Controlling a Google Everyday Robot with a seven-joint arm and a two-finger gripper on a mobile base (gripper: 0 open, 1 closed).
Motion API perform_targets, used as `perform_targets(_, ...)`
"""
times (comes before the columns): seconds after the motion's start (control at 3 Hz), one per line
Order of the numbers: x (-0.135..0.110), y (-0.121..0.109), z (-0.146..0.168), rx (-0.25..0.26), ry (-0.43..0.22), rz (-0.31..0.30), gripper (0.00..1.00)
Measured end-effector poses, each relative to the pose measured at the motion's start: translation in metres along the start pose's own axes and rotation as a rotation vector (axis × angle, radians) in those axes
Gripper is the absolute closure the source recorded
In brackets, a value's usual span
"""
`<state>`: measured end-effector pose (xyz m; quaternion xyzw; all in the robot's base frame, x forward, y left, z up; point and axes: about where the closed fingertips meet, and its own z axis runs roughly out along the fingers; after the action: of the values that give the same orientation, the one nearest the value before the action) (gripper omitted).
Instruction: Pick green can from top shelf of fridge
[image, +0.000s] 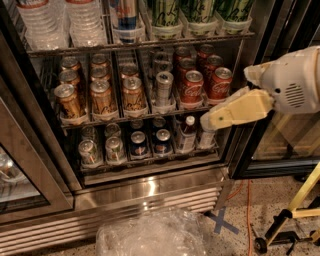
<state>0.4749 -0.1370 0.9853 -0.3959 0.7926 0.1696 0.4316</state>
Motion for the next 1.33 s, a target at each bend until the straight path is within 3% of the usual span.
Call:
perform_targets(0.33,0.007,0.021,0.007,0.125,-0.005,0.09,0.0)
perform_targets(0.67,0.012,0.026,0.013,0.249,-0.041,0.189,0.0)
perform_targets(1.0,0.001,0.012,0.01,0.307,-0.094,0.206,0.0)
perform_targets(1.33,-0.001,0.012,0.016,0.299,-0.123,0.213,0.0)
